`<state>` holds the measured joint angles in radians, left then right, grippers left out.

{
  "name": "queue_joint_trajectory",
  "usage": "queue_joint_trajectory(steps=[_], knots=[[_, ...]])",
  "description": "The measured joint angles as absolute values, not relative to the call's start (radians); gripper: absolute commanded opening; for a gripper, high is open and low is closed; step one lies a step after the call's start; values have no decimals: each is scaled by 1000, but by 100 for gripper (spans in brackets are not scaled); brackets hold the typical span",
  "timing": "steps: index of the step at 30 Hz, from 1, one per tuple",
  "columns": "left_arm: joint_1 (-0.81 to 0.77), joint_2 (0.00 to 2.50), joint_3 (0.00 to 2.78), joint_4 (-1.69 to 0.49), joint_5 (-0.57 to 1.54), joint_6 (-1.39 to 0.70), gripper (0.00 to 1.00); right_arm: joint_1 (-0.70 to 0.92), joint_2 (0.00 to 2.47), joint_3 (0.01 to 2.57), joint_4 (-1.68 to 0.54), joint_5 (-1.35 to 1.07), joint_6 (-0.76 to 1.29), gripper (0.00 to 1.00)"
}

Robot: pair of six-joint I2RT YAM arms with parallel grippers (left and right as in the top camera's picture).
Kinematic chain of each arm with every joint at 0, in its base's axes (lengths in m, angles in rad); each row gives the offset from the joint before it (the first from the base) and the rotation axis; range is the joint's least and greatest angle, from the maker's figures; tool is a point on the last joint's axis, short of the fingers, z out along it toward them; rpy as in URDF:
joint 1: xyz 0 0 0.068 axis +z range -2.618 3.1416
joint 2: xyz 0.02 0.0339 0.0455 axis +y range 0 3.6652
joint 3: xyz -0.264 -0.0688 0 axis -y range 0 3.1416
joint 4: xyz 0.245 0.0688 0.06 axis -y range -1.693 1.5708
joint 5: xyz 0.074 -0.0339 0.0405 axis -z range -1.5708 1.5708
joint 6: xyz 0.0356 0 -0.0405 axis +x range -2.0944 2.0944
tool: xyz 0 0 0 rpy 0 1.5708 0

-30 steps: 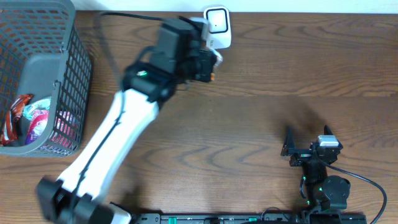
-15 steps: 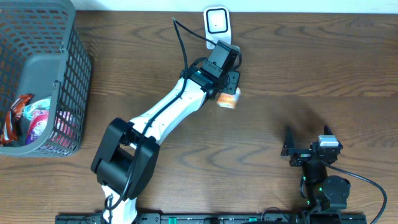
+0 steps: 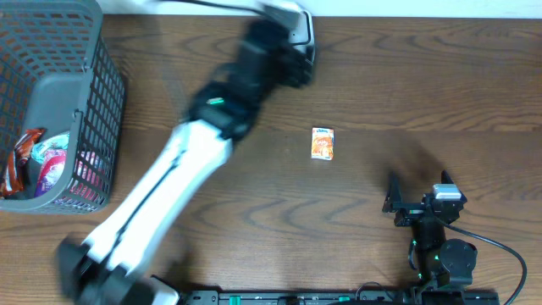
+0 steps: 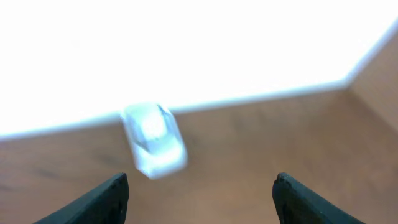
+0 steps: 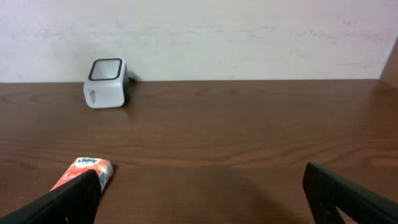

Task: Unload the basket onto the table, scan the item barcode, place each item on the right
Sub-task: 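Reach the left gripper into the basket and grasp the pink-purple bag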

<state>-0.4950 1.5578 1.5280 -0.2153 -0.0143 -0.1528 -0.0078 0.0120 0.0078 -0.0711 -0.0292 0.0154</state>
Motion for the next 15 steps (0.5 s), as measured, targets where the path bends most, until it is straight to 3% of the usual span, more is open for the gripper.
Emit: queue_joint_trajectory(steps=[8,15], knots=[[-96,1298,1534,-335,-177,-15,72,-8,12,8,-71,-29,15,99],[356,1309,1533,-590,-254,4,73,-8,12,8,-71,-29,15,99]])
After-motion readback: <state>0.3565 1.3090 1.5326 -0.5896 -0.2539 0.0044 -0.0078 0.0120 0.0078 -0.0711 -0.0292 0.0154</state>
